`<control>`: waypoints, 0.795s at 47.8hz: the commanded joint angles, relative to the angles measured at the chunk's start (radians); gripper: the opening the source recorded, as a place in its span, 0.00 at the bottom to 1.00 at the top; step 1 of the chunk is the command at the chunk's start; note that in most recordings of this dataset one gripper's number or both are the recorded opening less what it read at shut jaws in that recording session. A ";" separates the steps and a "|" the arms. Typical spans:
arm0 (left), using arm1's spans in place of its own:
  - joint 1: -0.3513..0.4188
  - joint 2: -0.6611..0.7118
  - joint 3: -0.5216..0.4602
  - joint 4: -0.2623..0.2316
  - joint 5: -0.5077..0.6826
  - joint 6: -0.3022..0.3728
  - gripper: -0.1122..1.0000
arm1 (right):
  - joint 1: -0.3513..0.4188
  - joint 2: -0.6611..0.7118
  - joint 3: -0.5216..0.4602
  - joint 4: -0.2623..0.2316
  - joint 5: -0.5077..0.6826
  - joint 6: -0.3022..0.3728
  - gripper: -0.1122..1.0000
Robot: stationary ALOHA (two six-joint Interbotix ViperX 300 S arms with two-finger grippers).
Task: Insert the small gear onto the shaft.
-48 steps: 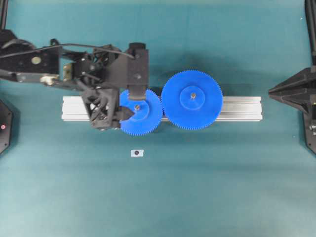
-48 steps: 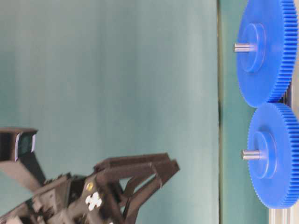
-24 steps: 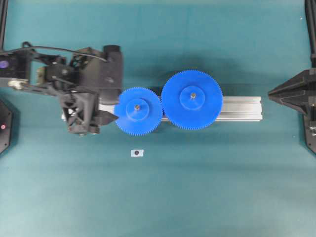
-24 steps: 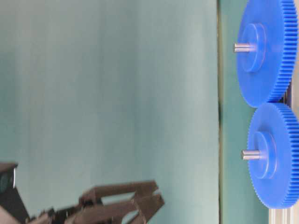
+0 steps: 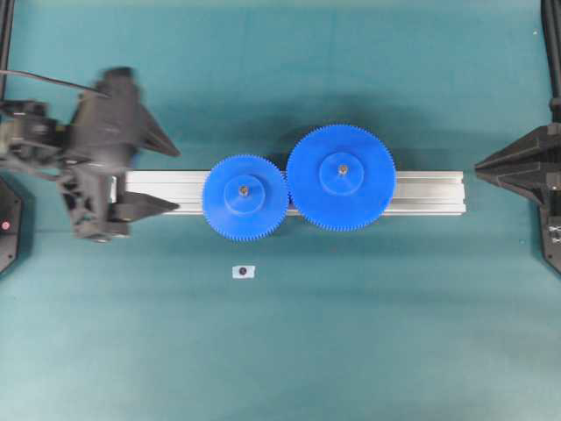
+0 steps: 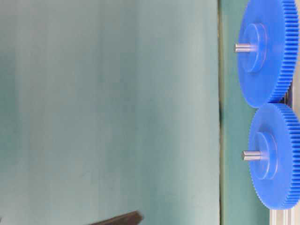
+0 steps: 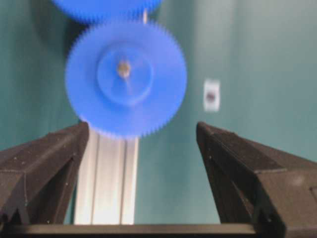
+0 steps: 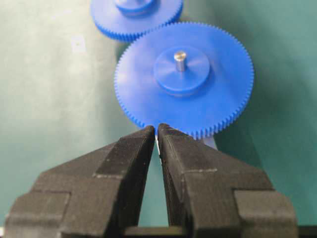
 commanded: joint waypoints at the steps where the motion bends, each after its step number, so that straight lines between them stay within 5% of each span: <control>1: -0.003 -0.058 0.026 0.003 -0.071 -0.005 0.88 | -0.003 0.003 -0.008 -0.002 -0.011 0.008 0.34; 38: -0.018 -0.133 0.126 0.003 -0.094 -0.051 0.88 | -0.003 -0.061 0.025 -0.002 -0.018 0.034 0.34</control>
